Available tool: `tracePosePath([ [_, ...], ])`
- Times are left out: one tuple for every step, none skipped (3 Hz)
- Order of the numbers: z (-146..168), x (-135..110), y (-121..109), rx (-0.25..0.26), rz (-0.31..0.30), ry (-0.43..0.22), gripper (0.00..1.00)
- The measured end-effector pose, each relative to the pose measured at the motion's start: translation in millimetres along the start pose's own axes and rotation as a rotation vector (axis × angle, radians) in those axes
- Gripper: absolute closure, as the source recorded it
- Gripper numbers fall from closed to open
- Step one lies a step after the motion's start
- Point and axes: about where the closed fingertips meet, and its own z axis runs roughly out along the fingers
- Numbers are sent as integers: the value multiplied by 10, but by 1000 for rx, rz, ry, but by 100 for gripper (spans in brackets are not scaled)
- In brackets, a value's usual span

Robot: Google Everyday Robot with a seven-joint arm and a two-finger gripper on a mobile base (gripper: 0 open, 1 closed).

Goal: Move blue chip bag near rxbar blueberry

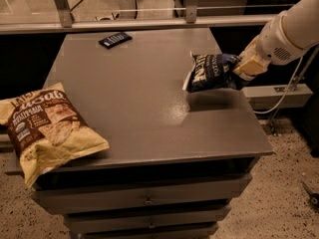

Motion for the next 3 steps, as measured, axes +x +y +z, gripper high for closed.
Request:
tracePosePath([
  [220,-183,-232,39,28,-47,100],
  [544,-445,-632,107,63,-80,100],
  [929,-781,-1066,175,89,-81,100],
])
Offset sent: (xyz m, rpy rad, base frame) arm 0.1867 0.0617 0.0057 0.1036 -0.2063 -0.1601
